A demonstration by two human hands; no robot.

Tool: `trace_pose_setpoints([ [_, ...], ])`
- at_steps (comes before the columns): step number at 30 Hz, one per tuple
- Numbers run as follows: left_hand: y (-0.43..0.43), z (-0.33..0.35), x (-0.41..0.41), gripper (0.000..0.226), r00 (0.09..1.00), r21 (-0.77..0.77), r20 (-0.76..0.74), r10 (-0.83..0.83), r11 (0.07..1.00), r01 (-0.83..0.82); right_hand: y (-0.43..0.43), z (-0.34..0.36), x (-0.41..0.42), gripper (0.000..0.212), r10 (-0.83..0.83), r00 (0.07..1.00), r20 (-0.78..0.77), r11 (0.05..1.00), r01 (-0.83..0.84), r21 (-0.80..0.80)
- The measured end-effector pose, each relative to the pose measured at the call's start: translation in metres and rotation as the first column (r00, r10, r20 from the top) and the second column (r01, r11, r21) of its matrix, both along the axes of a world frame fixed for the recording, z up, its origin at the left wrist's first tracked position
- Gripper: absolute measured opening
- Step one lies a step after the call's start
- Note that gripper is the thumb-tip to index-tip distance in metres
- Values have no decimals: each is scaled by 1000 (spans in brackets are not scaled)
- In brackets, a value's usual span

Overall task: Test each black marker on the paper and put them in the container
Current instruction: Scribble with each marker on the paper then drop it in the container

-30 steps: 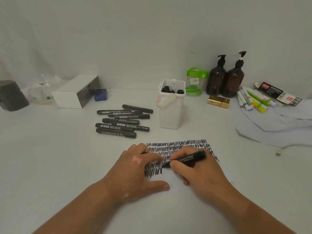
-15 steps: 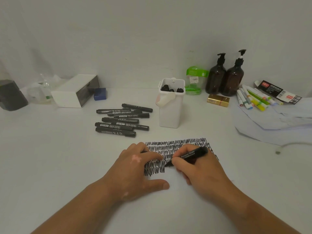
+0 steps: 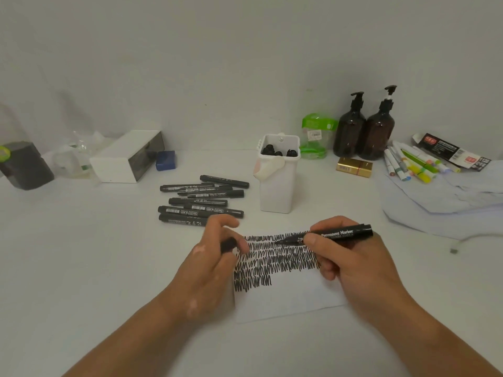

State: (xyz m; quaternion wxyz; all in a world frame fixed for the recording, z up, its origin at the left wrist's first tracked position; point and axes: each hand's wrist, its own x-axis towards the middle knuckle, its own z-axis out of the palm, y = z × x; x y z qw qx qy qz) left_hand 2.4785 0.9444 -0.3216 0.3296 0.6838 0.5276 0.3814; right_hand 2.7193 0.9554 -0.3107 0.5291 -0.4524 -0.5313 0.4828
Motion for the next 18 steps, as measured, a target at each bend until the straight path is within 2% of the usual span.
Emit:
trace_pose_setpoints([
  [3,1,-3,-1,25,997,-20,70,29,999,-27,1,3,5,19,83,981,-177,994,-93,-54],
  [5,3,-3,-2,23,991,-18,135,13,1000,-11,0,6,7,19,93,959,-268,989,-120,-86],
  [9,5,-6,-5,10,978,11,208,-13,1000,10,-2,10,5,14,58,973,-223,995,-75,-65],
  [13,6,-9,-5,30,936,-58,348,-51,995,76,-3,10,5,12,52,984,-172,997,-60,-42],
  [18,6,-10,-1,27,853,-107,516,-77,982,154,-5,7,0,14,87,987,-132,995,-91,-29],
])
